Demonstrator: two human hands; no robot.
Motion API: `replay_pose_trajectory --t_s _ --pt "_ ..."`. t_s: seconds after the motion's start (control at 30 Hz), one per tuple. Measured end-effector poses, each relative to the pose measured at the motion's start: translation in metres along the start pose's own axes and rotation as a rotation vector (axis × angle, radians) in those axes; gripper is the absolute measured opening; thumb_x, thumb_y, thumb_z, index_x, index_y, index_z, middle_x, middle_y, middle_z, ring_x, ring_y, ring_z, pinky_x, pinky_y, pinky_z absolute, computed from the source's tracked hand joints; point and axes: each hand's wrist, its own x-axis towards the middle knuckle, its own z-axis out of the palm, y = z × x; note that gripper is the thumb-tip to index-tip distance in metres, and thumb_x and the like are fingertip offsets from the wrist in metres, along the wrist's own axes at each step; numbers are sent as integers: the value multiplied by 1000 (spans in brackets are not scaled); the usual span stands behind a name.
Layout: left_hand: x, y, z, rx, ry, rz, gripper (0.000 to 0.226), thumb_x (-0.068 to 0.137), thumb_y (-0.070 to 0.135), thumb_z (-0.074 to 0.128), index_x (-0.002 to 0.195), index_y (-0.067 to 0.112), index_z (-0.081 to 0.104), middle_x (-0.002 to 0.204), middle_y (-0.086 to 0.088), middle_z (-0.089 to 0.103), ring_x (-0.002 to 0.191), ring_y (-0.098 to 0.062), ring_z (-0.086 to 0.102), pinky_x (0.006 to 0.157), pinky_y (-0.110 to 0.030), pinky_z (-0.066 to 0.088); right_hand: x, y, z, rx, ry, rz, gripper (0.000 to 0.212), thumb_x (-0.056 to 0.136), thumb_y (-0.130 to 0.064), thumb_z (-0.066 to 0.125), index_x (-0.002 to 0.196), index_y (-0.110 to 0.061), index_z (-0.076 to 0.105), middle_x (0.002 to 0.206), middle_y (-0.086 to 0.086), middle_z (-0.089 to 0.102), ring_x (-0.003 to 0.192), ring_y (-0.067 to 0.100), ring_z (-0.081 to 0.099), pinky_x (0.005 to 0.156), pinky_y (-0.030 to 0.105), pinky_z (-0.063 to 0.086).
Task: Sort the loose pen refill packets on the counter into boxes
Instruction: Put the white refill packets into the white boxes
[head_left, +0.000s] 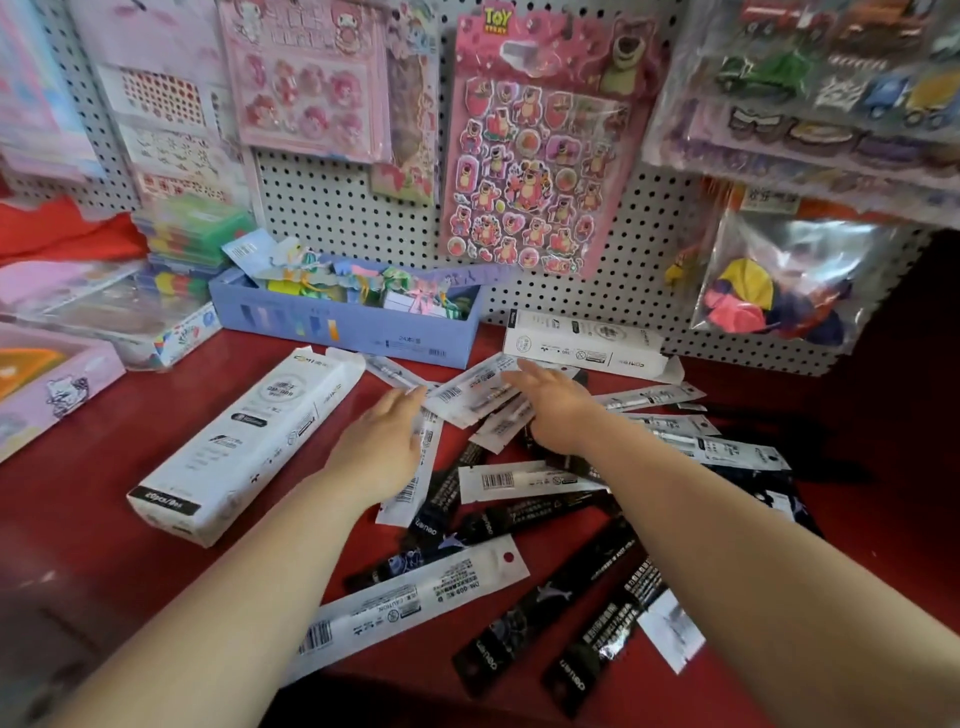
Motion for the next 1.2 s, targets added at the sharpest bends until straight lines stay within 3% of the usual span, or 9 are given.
replay_pose_trajectory --t_s 0.2,0.47,0.57,0.73,0.83,0.93,1.03,1.1,1.2 --pt "35 4 -4 25 25 -44 72 85 -7 37 144 23 12 156 2 2 143 -20 7 115 -34 18 27 7 -13 -252 -32 -158 81 85 6 42 146 -28 1 158 -1 -3 145 23 2 117 38 5" --pt "56 -6 -2 -116 -3 63 51 82 -9 42 129 11 48 142 -4 41 134 -18 31 109 -23 20 54 3 -5 -437 30 -322 67 85 3 43 144 -22 22 152 4 26 140 24 21 115 38 14" --pt "50 -9 -2 -190 62 41 44 84 -6 44 123 12 55 137 0 47 128 -15 39 90 -6 22 50 9 -4 -507 117 -333 48 87 -2 41 133 -16 42 137 8 43 128 27 36 106 35 25" --pt "33 8 -2 -338 -14 40 40 85 -6 40 100 18 69 115 -5 62 87 -21 56 70 -25 39 40 19 2 -604 305 -451 26 76 -8 59 99 -18 67 100 1 66 99 23 56 84 30 37" --pt "19 21 -2 -406 -56 63 39 84 -8 43 85 20 71 119 -5 63 107 -21 60 89 -26 42 22 24 6 -652 377 -535 15 53 -20 63 63 -28 72 63 -11 67 62 14 62 66 22 28" --pt "6 30 -1 -463 20 35 39 86 -4 45 76 28 65 114 -4 66 97 -17 62 87 -29 44 -9 31 7 -548 401 -531 40 69 -12 46 99 -21 71 93 -1 72 82 18 67 76 24 45" --pt "-1 38 2 -378 110 -37 25 91 14 46 113 16 59 125 -5 58 106 -12 52 90 -23 37 -33 47 1 -308 234 -296 75 81 -1 48 146 -20 16 151 5 26 137 21 27 111 32 24" --pt "-4 41 5 -272 83 -83 43 91 28 46 131 12 44 138 -6 47 124 -19 44 101 -28 33 -46 54 -7 95 100 -102 76 83 0 47 146 -21 10 152 5 22 139 23 21 110 31 24" --pt "-7 47 9 -114 -5 -135 58 91 39 43 140 14 27 148 -7 31 136 -25 27 109 -33 25 -55 56 -7 597 157 62 56 91 -8 45 143 -14 24 146 6 35 127 28 45 91 34 43"
